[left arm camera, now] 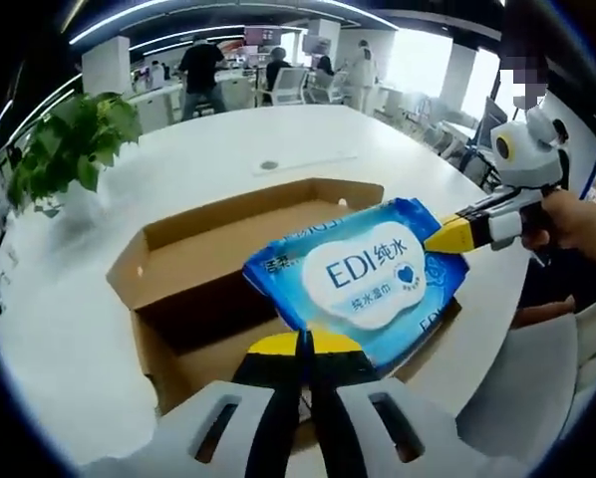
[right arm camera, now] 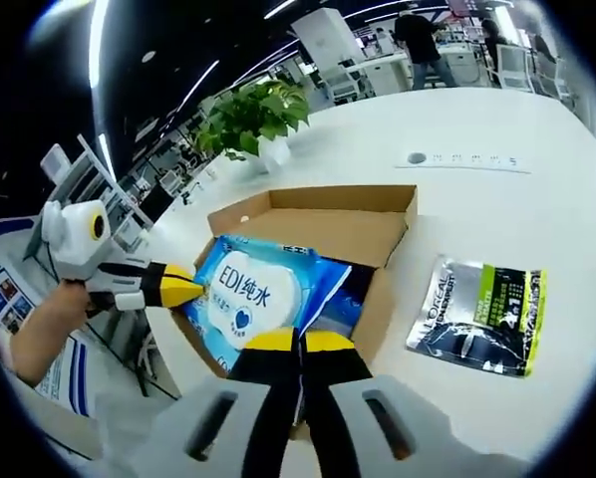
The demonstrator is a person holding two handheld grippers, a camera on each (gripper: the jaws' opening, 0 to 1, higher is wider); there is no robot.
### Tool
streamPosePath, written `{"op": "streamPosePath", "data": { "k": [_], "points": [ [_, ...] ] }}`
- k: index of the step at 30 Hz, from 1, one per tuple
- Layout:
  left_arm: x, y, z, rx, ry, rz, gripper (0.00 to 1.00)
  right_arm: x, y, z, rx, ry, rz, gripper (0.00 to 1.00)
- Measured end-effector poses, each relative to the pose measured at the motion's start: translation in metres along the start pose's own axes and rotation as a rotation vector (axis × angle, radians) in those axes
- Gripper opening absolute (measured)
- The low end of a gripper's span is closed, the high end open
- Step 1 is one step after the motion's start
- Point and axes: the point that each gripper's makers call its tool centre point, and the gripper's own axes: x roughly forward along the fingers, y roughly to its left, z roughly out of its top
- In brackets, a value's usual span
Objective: Operate the shoe box by opening the lid, removing the specified soft item, and placing it in the target area until the item is outside and the box remains undamaged.
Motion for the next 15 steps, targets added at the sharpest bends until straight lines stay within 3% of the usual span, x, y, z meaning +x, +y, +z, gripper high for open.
{"op": "streamPosePath", "data": {
  "k": [15],
  "points": [
    [0.018,-0.040,0.018,-0.014,-0.018,-0.049,0.00,-0.034,-0.035,0.001,0.040,-0.007,-0.051,0.00]
  ]
}}
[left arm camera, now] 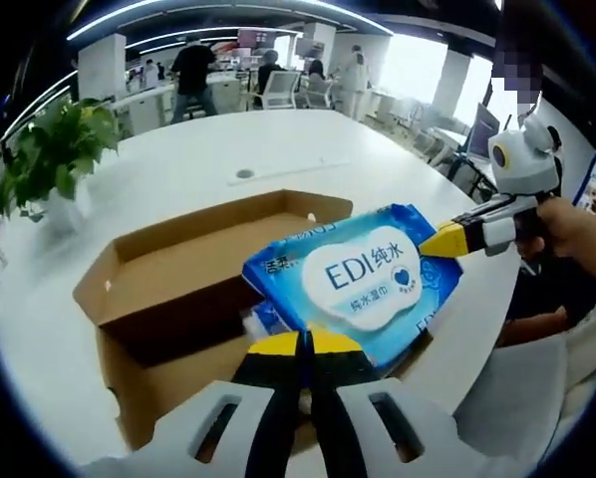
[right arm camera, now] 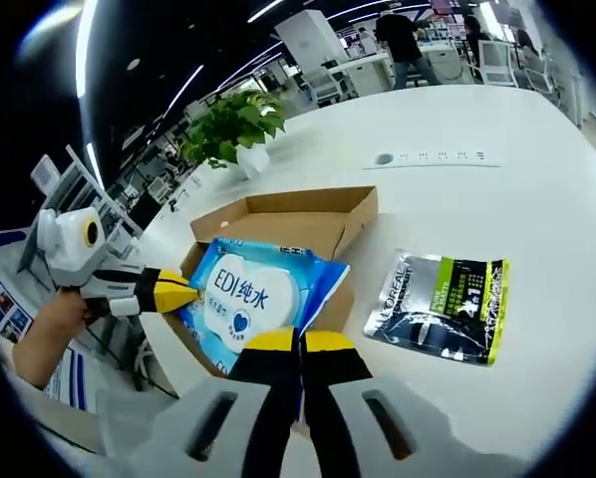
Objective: Operate the shoe box by opening the lid, removing the specified soft item, and placing it in the target area until the item is outside and the box remains undamaged.
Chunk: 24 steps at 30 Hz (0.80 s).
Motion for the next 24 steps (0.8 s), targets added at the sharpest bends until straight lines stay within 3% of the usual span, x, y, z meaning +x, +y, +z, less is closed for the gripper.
{"op": "streamPosePath", "data": {
  "k": [24],
  "points": [
    [0.038,-0.060,0.028,0.017,-0.027,-0.085,0.00,-0.040,-0.064,0.003,0.024,0.006,-0.064,0.00]
  ]
}}
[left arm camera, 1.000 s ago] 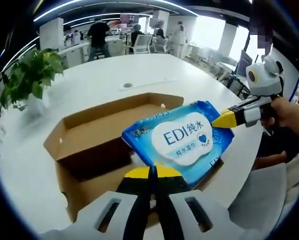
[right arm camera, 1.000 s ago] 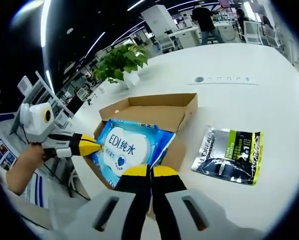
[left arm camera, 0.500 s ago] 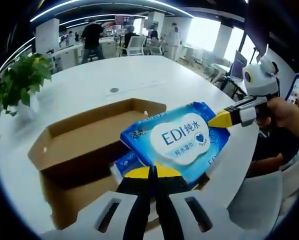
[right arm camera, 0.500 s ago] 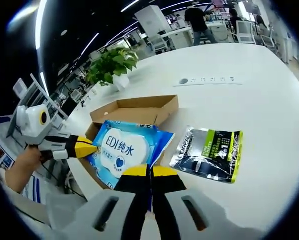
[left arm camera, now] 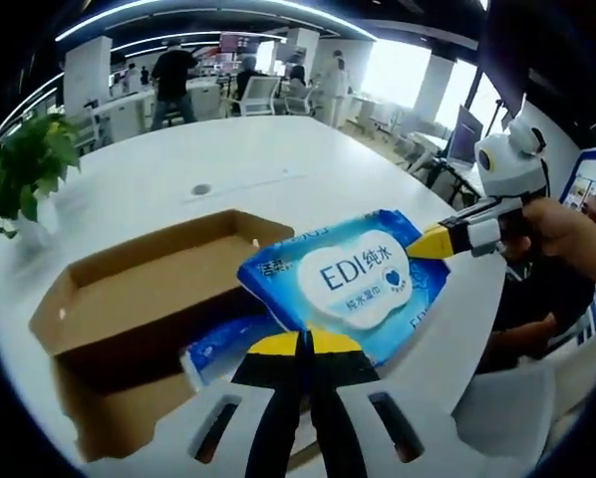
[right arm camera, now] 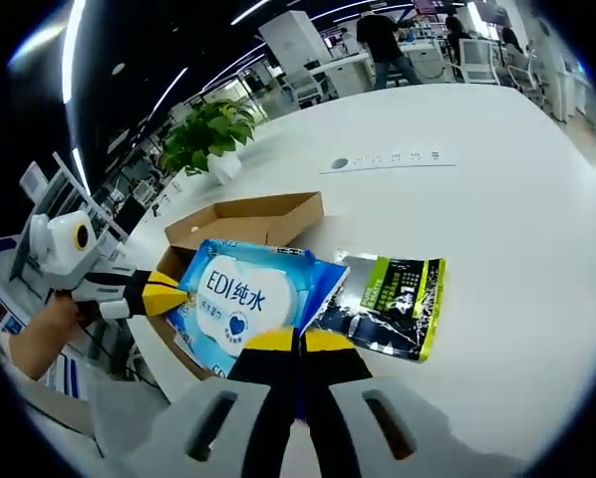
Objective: Operate the shoe box by opening the lid, removing the specified soft item, and placing it in the target area until the item is outside and the box remains undamaged.
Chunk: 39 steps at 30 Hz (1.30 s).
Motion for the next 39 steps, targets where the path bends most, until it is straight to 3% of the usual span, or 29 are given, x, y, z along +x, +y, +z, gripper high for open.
{"op": "streamPosePath", "data": {
  "k": [22,39],
  "points": [
    [0.041,-0.038,0.024,0.015,-0.010,-0.065,0.00,-0.026,-0.053,0.009,0.028,-0.014,-0.058,0.00],
    [0.075,-0.035,0.033,0.070,0.048,-0.076,0.00,-0.011,-0.083,0.015,0.039,0.004,-0.084,0.00]
  ]
}}
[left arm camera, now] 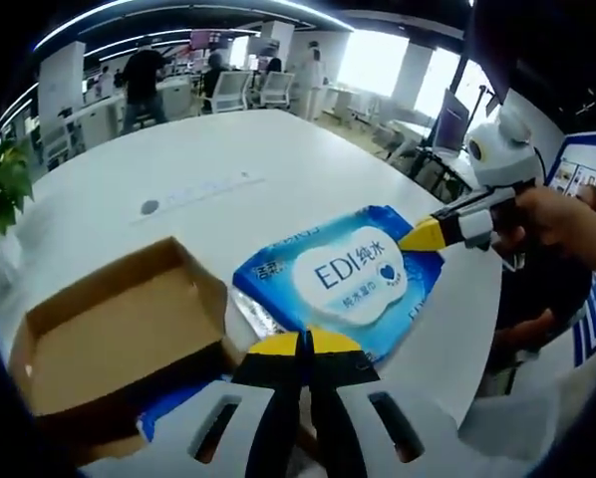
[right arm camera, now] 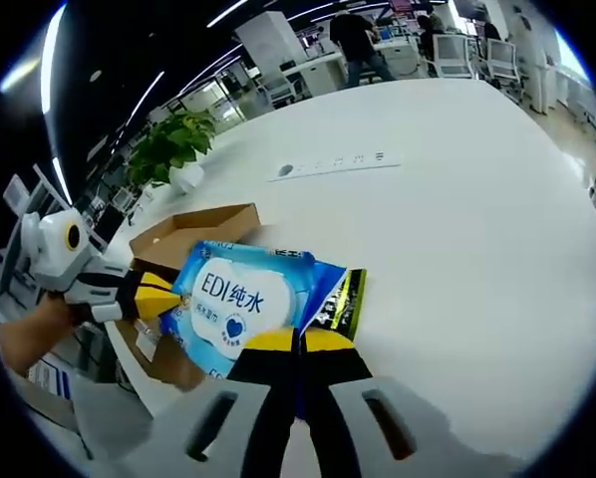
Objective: Operate the shoe box by opening the lid, removing the specified soft item, and placing it in the target area until the item is outside and the box remains undamaged.
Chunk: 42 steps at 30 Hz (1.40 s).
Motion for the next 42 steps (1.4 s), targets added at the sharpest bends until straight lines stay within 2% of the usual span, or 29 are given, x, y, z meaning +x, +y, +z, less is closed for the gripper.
{"op": "streamPosePath", "data": {
  "k": [3,14,21,32,42],
  "points": [
    [0.006,0.003,-0.001,0.011,0.018,0.002,0.00,0.006,-0.004,0.001,-0.005,0.008,0.001,0.00],
    [0.028,0.012,-0.010,0.169,0.132,0.041,0.00,0.025,-0.015,-0.003,-0.019,0.026,-0.003,0.00],
    [0.038,0.013,-0.010,0.226,0.166,0.057,0.00,0.035,-0.026,-0.005,-0.003,0.025,-0.023,0.00],
    [0.048,0.019,-0.020,0.333,0.224,0.098,0.00,0.050,-0.031,-0.014,0.002,0.029,-0.041,0.00],
    [0.056,0.022,-0.027,0.468,0.262,0.129,0.00,0.063,-0.038,-0.020,-0.020,0.036,-0.061,0.00]
  ]
}}
